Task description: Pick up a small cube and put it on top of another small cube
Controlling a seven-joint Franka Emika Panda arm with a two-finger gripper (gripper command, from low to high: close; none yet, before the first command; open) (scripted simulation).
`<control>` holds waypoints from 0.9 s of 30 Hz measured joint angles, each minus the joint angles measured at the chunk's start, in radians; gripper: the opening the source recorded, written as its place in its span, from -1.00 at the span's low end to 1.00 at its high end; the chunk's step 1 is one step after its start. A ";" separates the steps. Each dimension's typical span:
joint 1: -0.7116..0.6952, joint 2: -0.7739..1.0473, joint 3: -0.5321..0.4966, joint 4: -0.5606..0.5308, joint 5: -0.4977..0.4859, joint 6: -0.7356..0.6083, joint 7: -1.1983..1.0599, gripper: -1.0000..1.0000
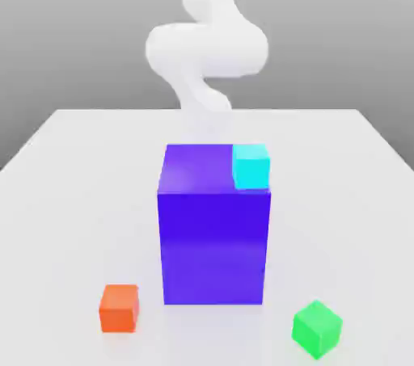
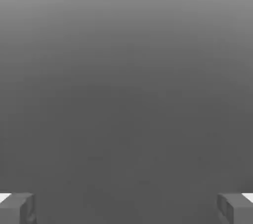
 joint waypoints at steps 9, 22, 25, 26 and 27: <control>0.114 0.333 0.013 0.081 0.014 0.053 -0.199 0.00; 0.244 0.804 0.079 0.195 -0.004 0.129 -0.455 0.00; 0.263 0.913 0.096 0.221 -0.025 0.146 -0.504 0.00; 0.270 0.950 0.103 0.230 -0.034 0.152 -0.519 0.00; 0.278 0.987 0.109 0.239 -0.043 0.157 -0.533 0.00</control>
